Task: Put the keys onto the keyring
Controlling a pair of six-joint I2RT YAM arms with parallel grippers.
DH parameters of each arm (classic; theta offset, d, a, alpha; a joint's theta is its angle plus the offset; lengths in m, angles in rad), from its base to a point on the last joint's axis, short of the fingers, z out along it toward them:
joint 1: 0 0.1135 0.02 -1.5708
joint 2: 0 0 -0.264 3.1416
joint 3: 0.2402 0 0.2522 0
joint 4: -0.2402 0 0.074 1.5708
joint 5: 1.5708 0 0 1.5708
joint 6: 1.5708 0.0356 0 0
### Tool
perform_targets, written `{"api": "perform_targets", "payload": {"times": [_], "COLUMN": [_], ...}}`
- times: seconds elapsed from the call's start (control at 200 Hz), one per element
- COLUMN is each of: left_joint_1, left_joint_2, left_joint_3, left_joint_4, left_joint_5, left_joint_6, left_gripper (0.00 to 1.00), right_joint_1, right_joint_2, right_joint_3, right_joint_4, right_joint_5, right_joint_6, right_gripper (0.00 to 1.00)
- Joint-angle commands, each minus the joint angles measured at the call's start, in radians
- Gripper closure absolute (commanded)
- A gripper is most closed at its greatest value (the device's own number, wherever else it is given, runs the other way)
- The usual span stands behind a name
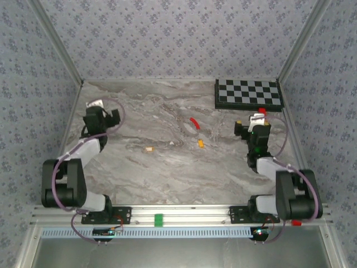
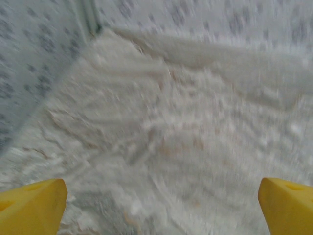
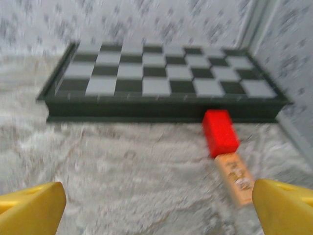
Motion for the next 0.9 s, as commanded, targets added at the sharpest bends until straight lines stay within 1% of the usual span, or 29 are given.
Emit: {"api": "perform_targets", "payload": {"times": [0.0,0.07,0.105,0.125,0.175,0.26,0.365,0.41,0.465,0.53,0.6,0.685,0.775,0.83,0.895], "left_joint_1": [0.006,0.007,0.007,0.006,0.007,0.007,-0.008,-0.028,-0.065,-0.115,-0.186,-0.288,-0.376,-0.414,-0.447], "left_joint_2": [-0.119,-0.164,-0.178,-0.183,-0.193,-0.203,-0.226,-0.237,-0.244,-0.239,-0.225,-0.2,-0.154,-0.119,-0.075], "left_joint_3": [0.061,0.082,0.096,0.102,0.117,0.115,0.073,0.049,0.024,0.001,-0.01,-0.017,-0.005,0.008,0.033], "left_joint_4": [-0.273,-0.355,-0.403,-0.421,-0.454,-0.464,-0.431,-0.408,-0.377,-0.339,-0.313,-0.287,-0.279,-0.279,-0.291], "left_joint_5": [-0.101,-0.11,-0.115,-0.106,-0.04,0.092,0.187,0.203,0.221,0.249,0.237,0.194,0.161,0.163,0.194], "left_joint_6": [-0.257,-0.37,-0.417,-0.422,-0.422,-0.425,-0.445,-0.45,-0.447,-0.442,-0.415,-0.354,-0.278,-0.226,-0.174], "left_gripper": [0.0,0.0,0.0,0.0,0.0,0.0,0.0,0.0,0.0,0.0,0.0,0.01,0.02,0.04,0.1], "right_joint_1": [-0.013,-0.034,-0.052,-0.066,-0.096,-0.13,-0.129,-0.11,-0.074,-0.013,0.064,0.166,0.239,0.274,0.297], "right_joint_2": [-0.141,-0.223,-0.253,-0.265,-0.285,-0.3,-0.291,-0.283,-0.282,-0.283,-0.279,-0.265,-0.237,-0.22,-0.21], "right_joint_3": [0.04,0.043,0.043,0.044,0.051,0.062,0.095,0.109,0.127,0.127,0.127,0.138,0.16,0.168,0.158], "right_joint_4": [-0.17,-0.251,-0.272,-0.272,-0.272,-0.264,-0.265,-0.289,-0.329,-0.353,-0.383,-0.423,-0.451,-0.459,-0.46], "right_joint_5": [0.022,0.023,-0.008,-0.045,-0.136,-0.224,-0.319,-0.333,-0.314,-0.286,-0.258,-0.22,-0.206,-0.2,-0.192], "right_joint_6": [0.204,0.422,0.483,0.494,0.511,0.565,0.568,0.561,0.56,0.56,0.536,0.5,0.47,0.46,0.449], "right_gripper": [0.01,0.0,0.0,0.0,0.0,0.0,0.0,0.0,0.0,0.01,0.0,0.01,0.0,0.01,0.0]}}
